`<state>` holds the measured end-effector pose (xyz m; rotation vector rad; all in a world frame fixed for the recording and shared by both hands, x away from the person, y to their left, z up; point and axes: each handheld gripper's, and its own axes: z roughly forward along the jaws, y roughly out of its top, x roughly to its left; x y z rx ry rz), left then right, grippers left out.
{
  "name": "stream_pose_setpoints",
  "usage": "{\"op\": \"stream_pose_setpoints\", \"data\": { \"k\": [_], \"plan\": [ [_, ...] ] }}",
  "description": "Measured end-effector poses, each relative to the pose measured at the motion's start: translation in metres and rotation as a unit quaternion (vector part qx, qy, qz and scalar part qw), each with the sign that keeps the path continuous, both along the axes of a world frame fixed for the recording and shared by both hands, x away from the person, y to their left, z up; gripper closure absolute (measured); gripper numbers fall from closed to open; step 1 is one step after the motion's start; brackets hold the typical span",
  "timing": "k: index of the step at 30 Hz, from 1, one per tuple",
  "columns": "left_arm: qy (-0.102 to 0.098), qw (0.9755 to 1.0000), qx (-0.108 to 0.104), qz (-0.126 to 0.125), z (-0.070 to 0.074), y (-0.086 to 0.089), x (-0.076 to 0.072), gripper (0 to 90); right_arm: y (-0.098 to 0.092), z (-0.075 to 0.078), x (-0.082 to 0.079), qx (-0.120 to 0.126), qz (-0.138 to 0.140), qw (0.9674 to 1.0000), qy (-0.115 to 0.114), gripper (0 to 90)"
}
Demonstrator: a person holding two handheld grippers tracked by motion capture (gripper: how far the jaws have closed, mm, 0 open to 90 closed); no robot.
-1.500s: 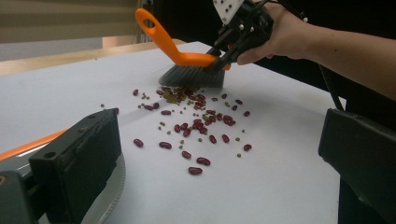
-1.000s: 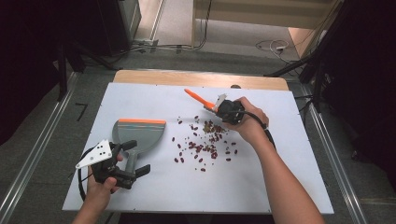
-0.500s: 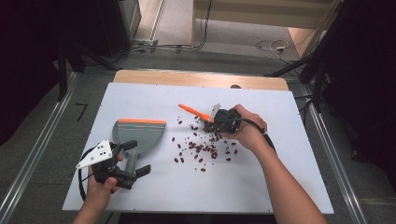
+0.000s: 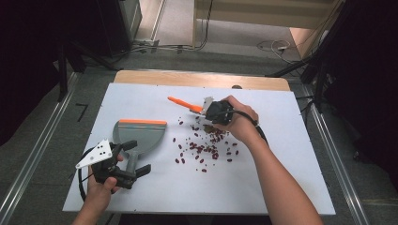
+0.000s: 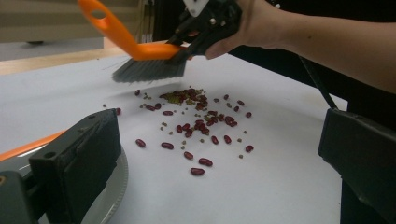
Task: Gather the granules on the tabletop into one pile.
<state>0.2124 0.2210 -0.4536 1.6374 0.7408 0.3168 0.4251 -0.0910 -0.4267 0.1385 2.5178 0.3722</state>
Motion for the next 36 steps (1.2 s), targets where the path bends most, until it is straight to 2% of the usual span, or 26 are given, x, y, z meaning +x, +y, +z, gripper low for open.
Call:
{"op": "stream_pose_setpoints", "data": {
  "k": [2,5,8,11,13,14,17,20,26,27,31,36],
  "plan": [
    [0.0,1.0,0.0,-0.001,0.0,-0.001,-0.001,0.0,0.012,-0.003,0.004,-0.001,0.003,1.0,-0.002,68.7],
    [0.0,1.0,0.0,-0.003,0.0,-0.001,-0.001,0.0,0.028,-0.007,0.008,-0.012,0.023,0.9995,-0.016,68.6],
    [0.0,1.0,0.0,-0.002,0.0,0.0,-0.002,0.0,0.038,-0.012,0.011,-0.021,0.047,0.9985,-0.015,68.6],
    [0.001,1.0,0.0,-0.002,0.0,0.0,-0.002,0.0,0.041,-0.018,0.01,-0.027,0.056,0.998,-0.012,68.7],
    [0.001,1.0,0.0,-0.001,0.0,0.0,-0.002,0.0,0.04,-0.02,0.007,-0.03,0.063,0.9976,-0.003,68.6],
    [0.001,1.0,0.0,-0.001,0.0,0.0,-0.002,0.0,0.04,-0.02,0.006,-0.035,0.066,0.9971,-0.008,68.7],
    [0.0,1.0,0.002,-0.001,-0.001,0.0,-0.002,0.0,0.036,-0.019,-0.002,-0.03,0.081,0.9963,0.01,68.6],
    [0.001,1.0,0.002,0.001,0.0,0.001,-0.002,0.0,0.03,-0.019,-0.013,-0.029,0.093,0.9951,0.016,68.7],
    [0.001,1.0,0.0,0.005,0.0,0.003,-0.002,0.0,0.019,-0.02,-0.037,-0.037,0.118,0.9922,0.012,68.7],
    [0.001,1.0,0.001,0.006,0.0,0.003,-0.002,0.0,0.017,-0.02,-0.041,-0.037,0.116,0.9923,0.018,68.7],
    [0.0,1.0,0.005,0.005,0.0,0.002,-0.002,0.0,0.01,-0.019,-0.049,-0.035,0.131,0.9905,0.02,68.7],
    [0.001,1.0,0.005,0.005,0.0,0.002,-0.002,0.0,0.004,-0.012,-0.046,-0.016,0.12,0.9924,0.021,68.6]
  ]
}}
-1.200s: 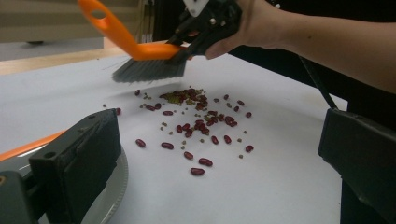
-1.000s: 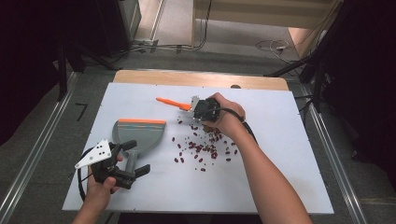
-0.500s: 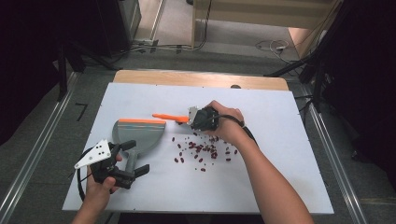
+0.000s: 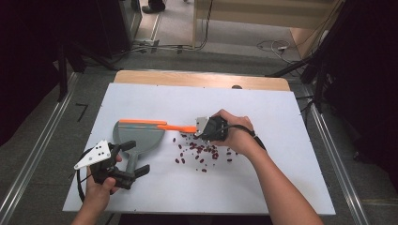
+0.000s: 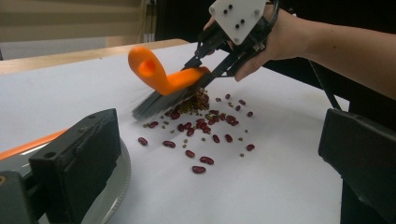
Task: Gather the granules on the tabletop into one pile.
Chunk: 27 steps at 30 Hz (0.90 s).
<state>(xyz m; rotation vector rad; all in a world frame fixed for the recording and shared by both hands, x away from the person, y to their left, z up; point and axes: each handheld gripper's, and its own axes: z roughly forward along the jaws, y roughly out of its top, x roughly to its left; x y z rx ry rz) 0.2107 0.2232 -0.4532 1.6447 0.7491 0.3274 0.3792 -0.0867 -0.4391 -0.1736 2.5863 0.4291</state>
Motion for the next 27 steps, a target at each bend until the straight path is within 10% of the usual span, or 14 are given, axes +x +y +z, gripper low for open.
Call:
{"op": "stream_pose_setpoints", "data": {
  "k": [11,27],
  "plan": [
    [0.002,1.0,-0.002,-0.001,-0.001,0.001,0.001,0.0,0.004,-0.005,0.029,-0.013,-0.026,0.9991,-0.031,68.6],
    [0.002,1.0,0.004,-0.003,-0.001,-0.003,0.0,0.0,-0.008,-0.004,-0.007,-0.023,-0.004,0.9997,-0.01,68.6]
  ]
}}
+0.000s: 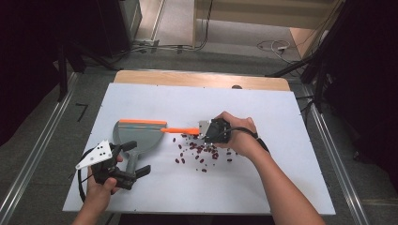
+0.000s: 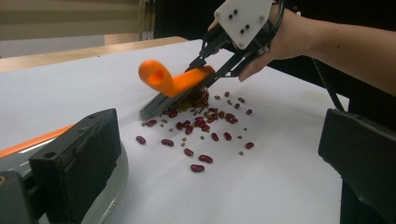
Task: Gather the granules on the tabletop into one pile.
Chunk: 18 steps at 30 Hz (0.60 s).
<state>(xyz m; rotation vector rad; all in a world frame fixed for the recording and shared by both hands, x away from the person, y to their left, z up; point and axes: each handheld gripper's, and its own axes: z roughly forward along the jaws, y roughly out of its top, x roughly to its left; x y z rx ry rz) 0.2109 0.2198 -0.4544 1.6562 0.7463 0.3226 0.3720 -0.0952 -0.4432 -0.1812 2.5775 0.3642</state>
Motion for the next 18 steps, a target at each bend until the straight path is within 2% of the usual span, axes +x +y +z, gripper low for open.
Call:
{"op": "stream_pose_setpoints", "data": {
  "k": [2,6,10,13,16,18],
  "plan": [
    [-0.001,1.0,0.0,-0.001,0.0,-0.001,0.0,0.0,-0.004,0.004,0.003,0.008,0.0,0.9999,-0.011,68.6],
    [0.001,1.0,0.0,0.001,-0.001,0.001,0.0,0.0,-0.02,0.012,0.018,0.026,-0.038,0.9987,-0.02,68.6],
    [0.002,1.0,-0.002,0.001,-0.001,0.001,0.001,0.0,-0.034,0.014,0.031,0.026,-0.081,0.9958,-0.034,68.6],
    [0.002,1.0,-0.001,0.0,-0.002,0.001,0.001,0.0,-0.043,0.009,0.04,0.01,-0.115,0.9923,-0.045,68.6],
    [0.002,1.0,0.001,0.0,-0.002,0.001,0.001,0.0,-0.048,0.0,0.044,-0.008,-0.137,0.9898,-0.038,68.6],
    [0.003,1.0,0.0,0.0,-0.002,0.001,0.001,0.0,-0.05,-0.003,0.041,0.004,-0.143,0.9894,-0.027,68.6]
  ]
}}
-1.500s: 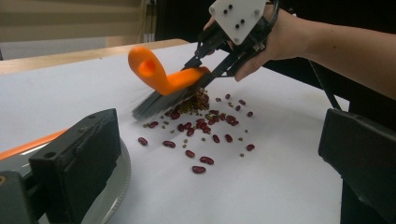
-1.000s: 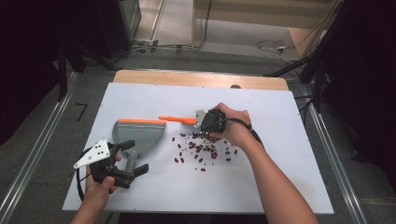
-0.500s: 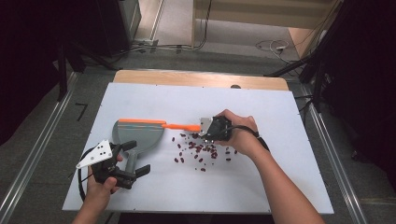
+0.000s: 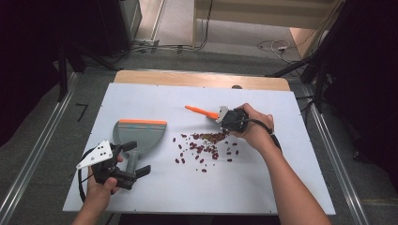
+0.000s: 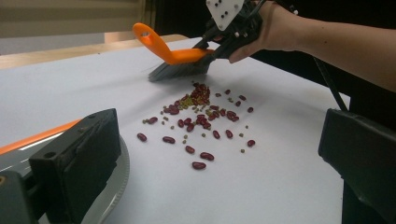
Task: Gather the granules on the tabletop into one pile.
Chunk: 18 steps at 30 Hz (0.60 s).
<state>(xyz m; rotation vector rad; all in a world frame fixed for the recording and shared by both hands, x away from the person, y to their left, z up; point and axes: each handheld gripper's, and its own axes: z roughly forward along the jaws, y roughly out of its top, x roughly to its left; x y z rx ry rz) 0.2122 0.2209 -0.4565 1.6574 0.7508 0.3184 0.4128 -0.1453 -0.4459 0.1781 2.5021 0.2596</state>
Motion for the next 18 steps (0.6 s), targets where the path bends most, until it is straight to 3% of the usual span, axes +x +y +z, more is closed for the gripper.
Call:
{"op": "stream_pose_setpoints", "data": {
  "k": [7,18],
  "plan": [
    [0.0,1.0,0.001,0.0,0.0,0.0,0.0,0.0,0.002,-0.003,-0.015,-0.012,-0.001,0.9999,0.007,68.5],
    [0.0,1.0,0.001,0.001,0.0,-0.001,-0.001,0.0,0.004,-0.002,-0.044,-0.006,0.02,0.9995,0.021,68.5]
  ]
}}
